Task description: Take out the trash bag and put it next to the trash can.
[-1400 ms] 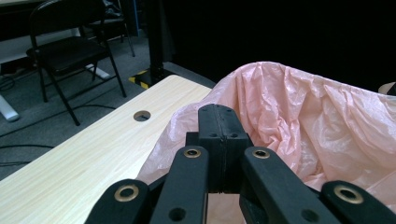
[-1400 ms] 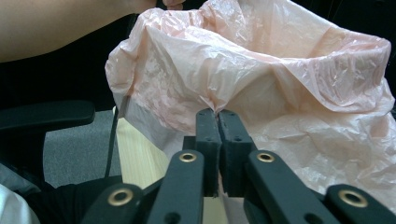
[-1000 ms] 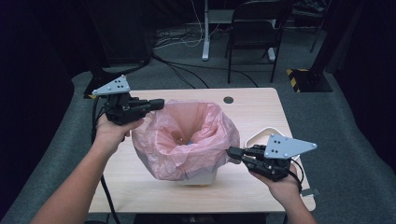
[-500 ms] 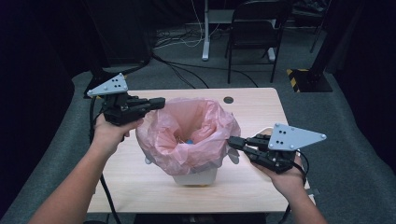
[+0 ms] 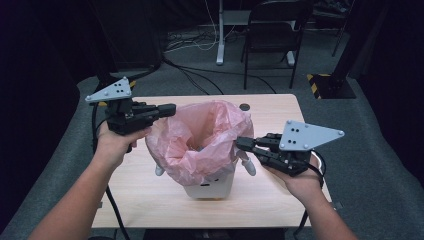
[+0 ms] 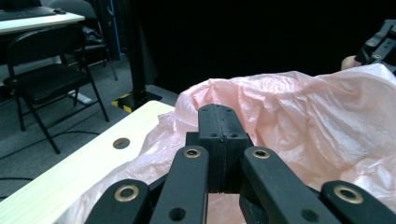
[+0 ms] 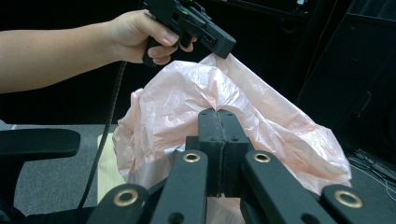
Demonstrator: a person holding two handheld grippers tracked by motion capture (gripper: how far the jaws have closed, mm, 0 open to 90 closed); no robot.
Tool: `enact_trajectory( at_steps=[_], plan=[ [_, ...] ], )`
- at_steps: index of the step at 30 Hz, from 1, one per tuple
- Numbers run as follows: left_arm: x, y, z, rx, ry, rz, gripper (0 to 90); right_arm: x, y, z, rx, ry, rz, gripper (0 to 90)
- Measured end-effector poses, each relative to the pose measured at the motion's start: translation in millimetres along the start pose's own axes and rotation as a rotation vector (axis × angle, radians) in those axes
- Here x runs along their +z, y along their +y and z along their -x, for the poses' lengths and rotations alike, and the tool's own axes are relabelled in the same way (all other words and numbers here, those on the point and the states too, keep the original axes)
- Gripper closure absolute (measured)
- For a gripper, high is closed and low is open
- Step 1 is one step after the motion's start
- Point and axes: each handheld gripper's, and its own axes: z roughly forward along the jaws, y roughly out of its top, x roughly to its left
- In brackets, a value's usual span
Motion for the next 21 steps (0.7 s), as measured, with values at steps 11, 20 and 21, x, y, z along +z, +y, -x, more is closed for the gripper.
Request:
enact_trajectory(
  at_steps=[11,20,21],
  plan=[
    [-8.7,6.7,9.9,0.017,-0.029,0.027,90.0,19.8,17.1,5.0,-0.015,0.045,-0.004,89.6],
    [-9.0,1.3,17.3,0.019,-0.051,0.014,90.0,46.7,23.0,7.7,-0.018,0.098,-0.035,89.6],
    [-9.4,1.0,17.2,0.018,-0.054,0.016,90.0,49.4,23.3,8.2,-0.018,0.101,-0.037,89.6]
  ],
)
